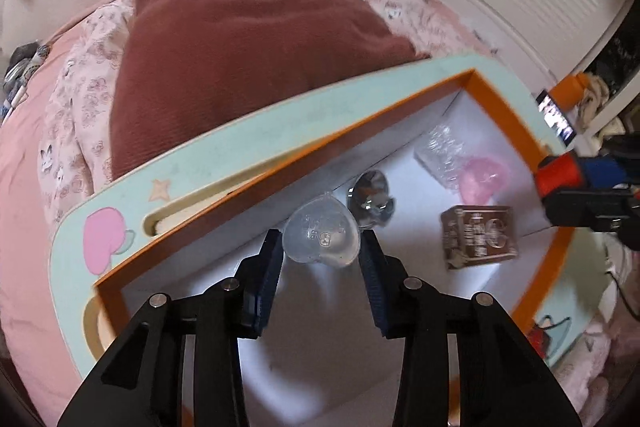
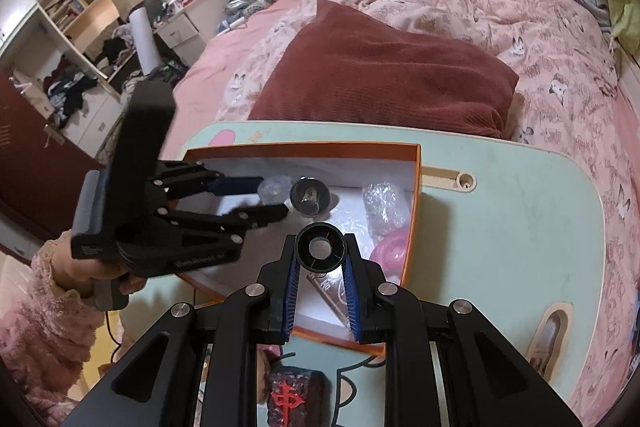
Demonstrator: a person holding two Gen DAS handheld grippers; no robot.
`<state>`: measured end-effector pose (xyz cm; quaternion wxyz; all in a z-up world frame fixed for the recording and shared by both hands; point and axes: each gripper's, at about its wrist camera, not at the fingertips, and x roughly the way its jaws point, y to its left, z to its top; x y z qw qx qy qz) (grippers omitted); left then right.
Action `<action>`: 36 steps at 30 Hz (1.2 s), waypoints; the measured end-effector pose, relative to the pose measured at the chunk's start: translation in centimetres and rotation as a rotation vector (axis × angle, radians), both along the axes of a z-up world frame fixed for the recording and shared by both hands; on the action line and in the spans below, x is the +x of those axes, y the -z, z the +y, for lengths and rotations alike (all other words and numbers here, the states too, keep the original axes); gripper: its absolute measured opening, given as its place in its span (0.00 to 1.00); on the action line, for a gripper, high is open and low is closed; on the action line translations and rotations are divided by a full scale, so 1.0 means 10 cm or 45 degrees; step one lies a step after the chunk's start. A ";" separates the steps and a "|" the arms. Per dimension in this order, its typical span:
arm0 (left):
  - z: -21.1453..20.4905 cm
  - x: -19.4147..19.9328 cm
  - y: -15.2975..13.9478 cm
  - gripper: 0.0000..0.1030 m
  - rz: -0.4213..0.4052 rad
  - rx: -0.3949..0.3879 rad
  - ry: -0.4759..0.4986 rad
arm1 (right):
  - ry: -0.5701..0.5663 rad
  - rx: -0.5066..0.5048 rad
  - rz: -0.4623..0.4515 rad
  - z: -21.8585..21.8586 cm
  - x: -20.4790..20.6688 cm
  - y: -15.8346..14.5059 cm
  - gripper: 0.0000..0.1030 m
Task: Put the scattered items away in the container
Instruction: 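Lift the red spool out with right tool while left tool lifts the clear heart container out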
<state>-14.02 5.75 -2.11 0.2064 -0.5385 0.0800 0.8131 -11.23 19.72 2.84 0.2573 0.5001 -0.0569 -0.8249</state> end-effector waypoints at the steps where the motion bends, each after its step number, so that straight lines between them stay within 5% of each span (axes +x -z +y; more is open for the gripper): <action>1: -0.02 0.04 -0.06 0.39 0.004 0.015 0.002 | -0.001 0.002 0.003 0.00 0.01 -0.01 0.19; 11: -0.24 0.88 -0.71 0.39 0.121 0.124 0.095 | -0.043 0.040 0.016 -0.07 0.42 -0.14 0.19; 21: -0.24 1.47 -0.40 0.39 0.021 0.175 0.146 | -0.001 0.167 -0.129 -0.07 0.94 0.11 0.19; 27: -0.21 1.50 -0.22 0.39 0.036 0.134 0.100 | 0.059 0.254 -0.235 -0.04 0.87 0.43 0.21; 36: -0.18 1.46 -0.17 0.39 0.025 0.131 0.080 | 0.059 0.238 -0.248 -0.01 0.87 0.41 0.28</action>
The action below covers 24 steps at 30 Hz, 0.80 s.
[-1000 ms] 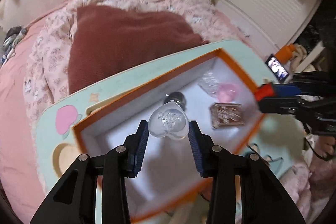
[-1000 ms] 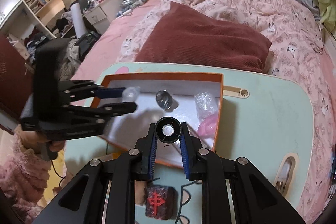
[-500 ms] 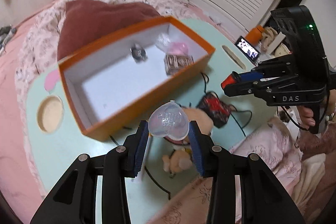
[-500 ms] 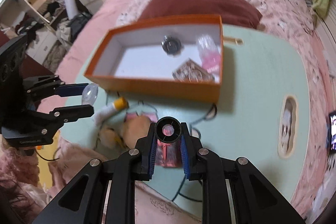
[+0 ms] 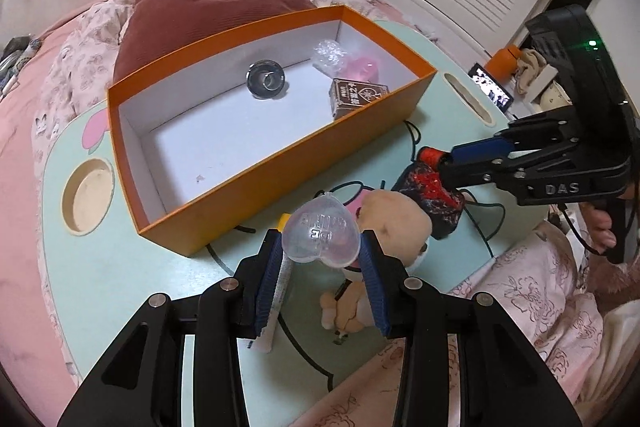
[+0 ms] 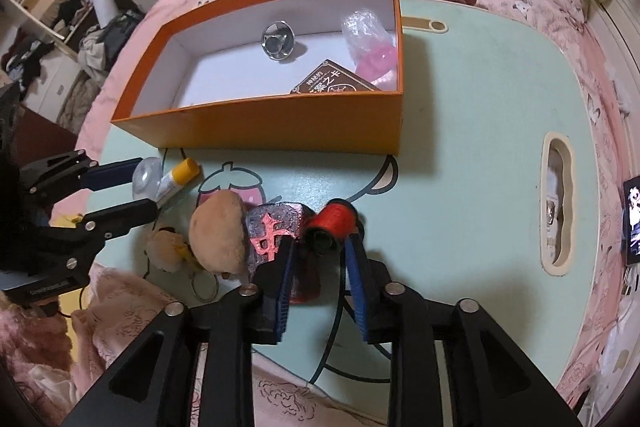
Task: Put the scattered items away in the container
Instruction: 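Lift the red spool out with right tool while left tool lifts the clear heart container out, then grasp the silver knob and lift it out with right tool while left tool grasps the brown card box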
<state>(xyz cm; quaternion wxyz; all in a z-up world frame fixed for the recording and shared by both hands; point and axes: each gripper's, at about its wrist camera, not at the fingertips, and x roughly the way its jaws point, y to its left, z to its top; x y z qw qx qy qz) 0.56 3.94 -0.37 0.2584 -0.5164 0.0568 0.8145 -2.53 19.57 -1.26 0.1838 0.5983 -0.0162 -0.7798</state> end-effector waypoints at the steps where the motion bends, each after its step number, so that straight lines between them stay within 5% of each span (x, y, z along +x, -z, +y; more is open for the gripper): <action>1: -0.01 -0.01 0.00 0.39 -0.003 -0.001 -0.002 | -0.001 -0.005 0.008 0.01 0.01 -0.02 0.30; 11: -0.15 -0.03 -0.17 0.41 0.021 0.036 -0.041 | -0.023 -0.066 0.100 -0.06 0.00 -0.39 0.33; 17: -0.30 -0.10 -0.27 0.55 0.050 0.061 -0.096 | -0.011 -0.030 0.178 -0.19 -0.26 -0.56 0.33; 19: -0.36 -0.12 -0.27 0.55 0.047 0.070 -0.120 | -0.021 -0.035 0.206 -0.28 -0.41 -0.61 0.39; 21: -0.40 -0.14 -0.26 0.55 0.043 0.069 -0.141 | -0.043 -0.077 0.214 -0.33 -0.55 -0.61 0.59; 24: -0.47 -0.17 -0.25 0.55 0.039 0.078 -0.165 | -0.084 -0.043 0.201 -0.50 -0.80 -0.51 0.59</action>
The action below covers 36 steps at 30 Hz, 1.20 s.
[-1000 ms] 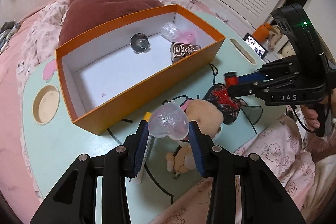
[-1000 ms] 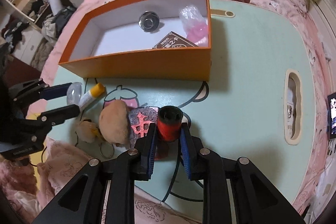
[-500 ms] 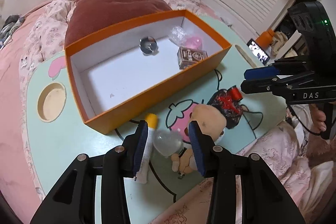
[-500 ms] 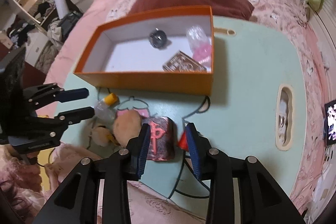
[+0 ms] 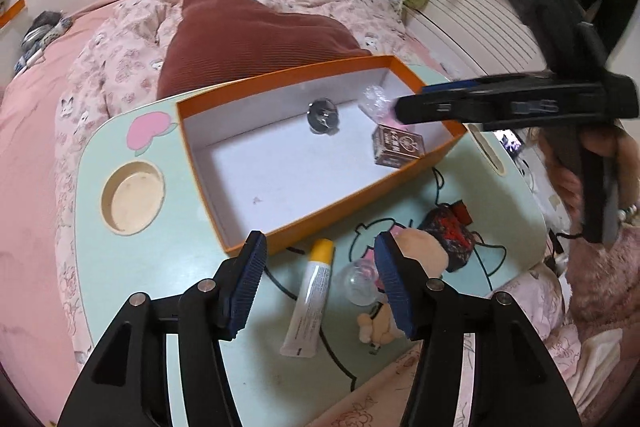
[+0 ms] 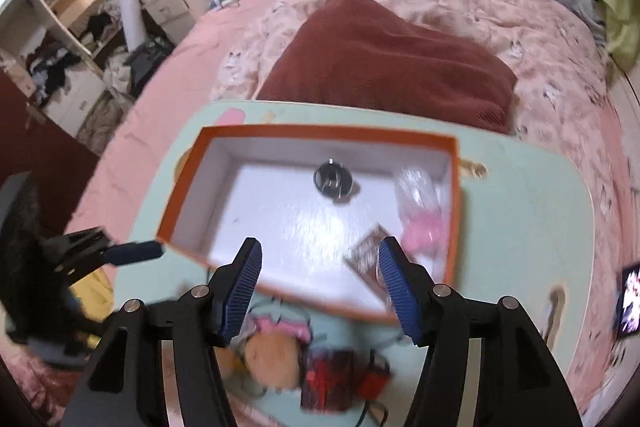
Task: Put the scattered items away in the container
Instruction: 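Grasp the silver knob and lift it out with right tool while left tool grasps the brown card box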
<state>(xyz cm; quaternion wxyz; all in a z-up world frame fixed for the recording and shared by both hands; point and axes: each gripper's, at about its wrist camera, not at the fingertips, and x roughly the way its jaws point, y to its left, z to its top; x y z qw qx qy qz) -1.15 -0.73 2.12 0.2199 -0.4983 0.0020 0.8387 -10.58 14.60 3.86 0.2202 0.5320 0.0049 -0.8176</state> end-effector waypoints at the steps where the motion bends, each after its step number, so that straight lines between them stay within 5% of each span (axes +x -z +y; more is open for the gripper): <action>1: -0.03 -0.01 0.00 0.55 -0.002 0.009 -0.009 | -0.009 0.024 -0.001 -0.05 -0.05 0.04 0.59; 12: -0.21 -0.13 -0.04 0.55 0.002 0.088 -0.060 | -0.064 0.201 -0.142 -0.53 -0.79 0.76 0.40; 16: -0.23 -0.18 -0.09 0.55 0.011 0.106 -0.064 | -0.114 0.247 -0.095 -0.56 -0.73 0.77 0.33; 23: -0.03 -0.38 -0.19 0.55 -0.045 0.074 -0.021 | -0.065 -0.005 -0.048 -0.15 -0.48 0.29 0.33; 27: 0.24 -0.62 -0.26 0.55 -0.092 0.114 0.066 | 0.037 -0.027 0.084 0.36 -0.25 -0.17 0.34; 32: 0.71 -1.09 -0.06 0.55 -0.302 0.218 0.184 | 0.172 -0.075 0.116 0.85 -0.07 -0.30 0.34; 36: 1.01 -1.32 0.21 0.55 -0.485 0.228 0.135 | 0.229 -0.132 0.076 1.10 -0.01 -0.16 0.34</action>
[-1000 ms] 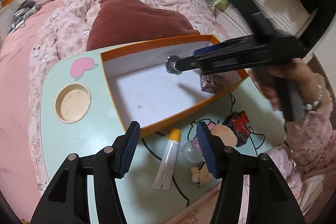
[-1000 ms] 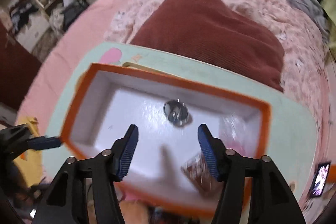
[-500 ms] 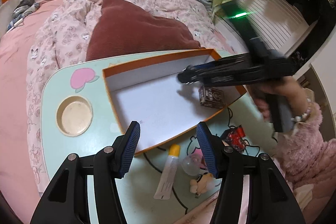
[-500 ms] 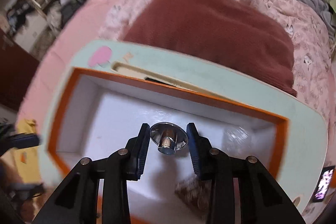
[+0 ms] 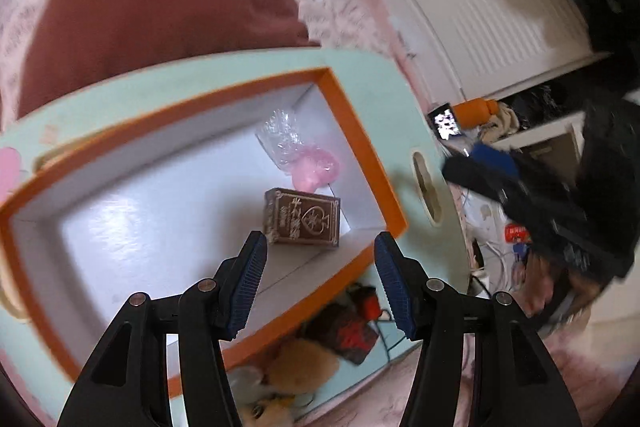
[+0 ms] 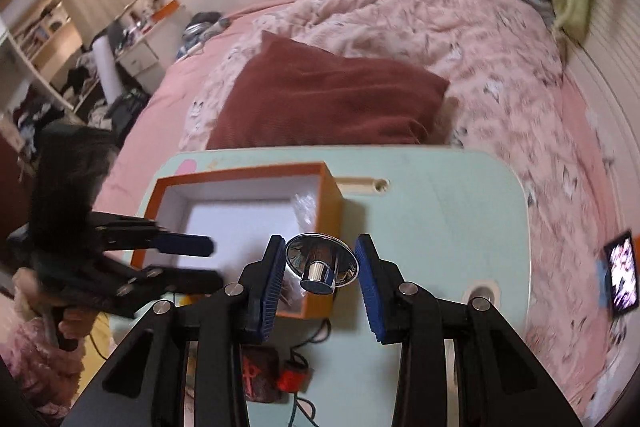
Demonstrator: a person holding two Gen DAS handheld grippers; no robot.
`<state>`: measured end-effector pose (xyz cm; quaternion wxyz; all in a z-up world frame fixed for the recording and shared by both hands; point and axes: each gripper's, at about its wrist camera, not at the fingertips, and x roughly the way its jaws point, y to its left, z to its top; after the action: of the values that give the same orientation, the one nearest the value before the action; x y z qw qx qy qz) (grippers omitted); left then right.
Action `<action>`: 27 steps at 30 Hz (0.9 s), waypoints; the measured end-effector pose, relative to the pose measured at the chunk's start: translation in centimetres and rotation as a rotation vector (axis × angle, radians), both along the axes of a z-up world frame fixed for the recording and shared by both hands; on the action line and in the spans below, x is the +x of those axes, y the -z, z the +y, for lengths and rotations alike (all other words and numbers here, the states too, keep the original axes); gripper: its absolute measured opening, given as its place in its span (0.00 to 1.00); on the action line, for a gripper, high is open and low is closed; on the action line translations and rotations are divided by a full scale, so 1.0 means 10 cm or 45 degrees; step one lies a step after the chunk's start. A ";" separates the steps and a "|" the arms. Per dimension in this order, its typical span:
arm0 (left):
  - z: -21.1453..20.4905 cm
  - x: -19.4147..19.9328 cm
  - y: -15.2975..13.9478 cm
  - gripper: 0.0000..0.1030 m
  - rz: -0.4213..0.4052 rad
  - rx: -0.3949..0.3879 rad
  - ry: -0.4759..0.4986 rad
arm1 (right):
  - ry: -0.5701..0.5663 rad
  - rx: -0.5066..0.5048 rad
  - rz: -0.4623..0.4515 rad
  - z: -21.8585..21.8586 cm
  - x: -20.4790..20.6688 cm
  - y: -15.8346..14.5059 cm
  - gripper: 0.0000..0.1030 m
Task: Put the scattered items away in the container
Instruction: 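Grasp the silver knob and lift it out with right tool while left tool grasps the brown card box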
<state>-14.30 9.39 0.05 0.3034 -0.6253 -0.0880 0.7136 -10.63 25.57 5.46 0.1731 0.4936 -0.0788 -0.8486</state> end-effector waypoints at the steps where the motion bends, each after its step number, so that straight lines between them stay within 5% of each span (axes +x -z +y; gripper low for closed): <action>1: 0.08 -0.02 0.03 0.55 0.010 -0.029 0.007 | 0.005 -0.012 -0.009 0.05 0.02 0.03 0.34; 15: 0.47 -0.08 0.18 0.55 0.037 -0.119 0.099 | 0.031 -0.123 -0.038 0.30 0.02 0.21 0.34; 20: 0.55 -0.06 0.21 0.55 0.132 -0.279 0.110 | 0.029 -0.144 -0.046 0.31 0.02 0.24 0.34; 27: 0.50 -0.12 0.29 0.55 0.048 -0.241 0.127 | 0.040 -0.153 -0.053 0.35 0.01 0.27 0.34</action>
<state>-15.49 14.43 -2.85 0.2797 -0.6413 0.0165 0.7143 -10.52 29.02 2.78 0.1874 0.4987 -0.1410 -0.8344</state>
